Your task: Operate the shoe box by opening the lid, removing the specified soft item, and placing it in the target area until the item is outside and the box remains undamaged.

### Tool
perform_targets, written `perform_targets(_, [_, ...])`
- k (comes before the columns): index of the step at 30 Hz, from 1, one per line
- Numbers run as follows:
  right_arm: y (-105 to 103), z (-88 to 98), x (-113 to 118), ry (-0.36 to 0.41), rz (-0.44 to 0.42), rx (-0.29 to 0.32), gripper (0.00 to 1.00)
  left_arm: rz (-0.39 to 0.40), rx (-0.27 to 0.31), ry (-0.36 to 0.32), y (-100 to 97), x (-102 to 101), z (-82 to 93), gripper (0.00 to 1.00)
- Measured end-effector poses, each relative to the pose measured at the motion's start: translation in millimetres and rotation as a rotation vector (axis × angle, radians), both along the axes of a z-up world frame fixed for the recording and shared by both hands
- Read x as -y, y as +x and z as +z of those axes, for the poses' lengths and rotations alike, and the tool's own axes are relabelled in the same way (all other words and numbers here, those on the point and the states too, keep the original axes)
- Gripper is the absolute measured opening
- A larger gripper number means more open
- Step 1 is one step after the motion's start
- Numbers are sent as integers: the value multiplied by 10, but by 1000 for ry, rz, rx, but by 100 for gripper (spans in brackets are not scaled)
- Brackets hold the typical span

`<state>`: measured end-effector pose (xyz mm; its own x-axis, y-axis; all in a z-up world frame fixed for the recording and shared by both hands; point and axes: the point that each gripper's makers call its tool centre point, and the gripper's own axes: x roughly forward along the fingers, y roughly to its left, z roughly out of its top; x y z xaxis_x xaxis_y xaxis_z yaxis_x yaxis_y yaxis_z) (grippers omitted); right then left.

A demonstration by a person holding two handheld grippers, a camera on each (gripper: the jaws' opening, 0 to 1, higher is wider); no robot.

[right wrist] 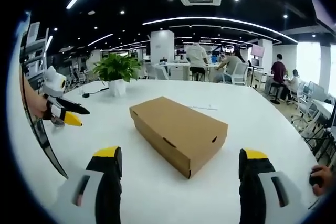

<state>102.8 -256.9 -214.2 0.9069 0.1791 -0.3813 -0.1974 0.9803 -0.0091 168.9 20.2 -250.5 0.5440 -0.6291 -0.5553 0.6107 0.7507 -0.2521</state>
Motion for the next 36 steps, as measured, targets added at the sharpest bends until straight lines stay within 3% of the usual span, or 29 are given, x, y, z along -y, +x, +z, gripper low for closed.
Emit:
perform_targets(2, [9, 10, 2, 3, -4, 5, 95, 2, 20, -7, 35, 3, 30, 99])
perform_targets(4, [36, 38, 33, 10, -18, 22, 94, -16, 86, 46, 103, -35, 50, 99])
perform_targets(6, [81, 138, 67, 31, -37, 71, 94, -40, 115, 11, 134, 16, 109, 99])
perform_targets(9, [85, 186, 66, 43, -40, 51, 95, -17, 137, 10, 200, -24, 164, 99])
perform_targets(12, [87, 252, 43, 36, -32, 72, 95, 5, 132, 19, 243, -54, 181, 99])
perform_targets(18, [97, 144, -12, 16, 9, 25, 94, 20, 153, 58, 312, -90, 171, 99])
perform_targets(21, [119, 88, -5, -46, 45, -11, 94, 26, 158, 67, 362, -86, 180, 99])
perform_targets(31, [258, 103, 52, -119, 41, -25, 94, 37, 177, 54, 577, -133, 268, 99])
perform_targets(36, [221, 25, 70, -136, 32, -84, 89, 20, 180, 60, 612, -105, 223, 94])
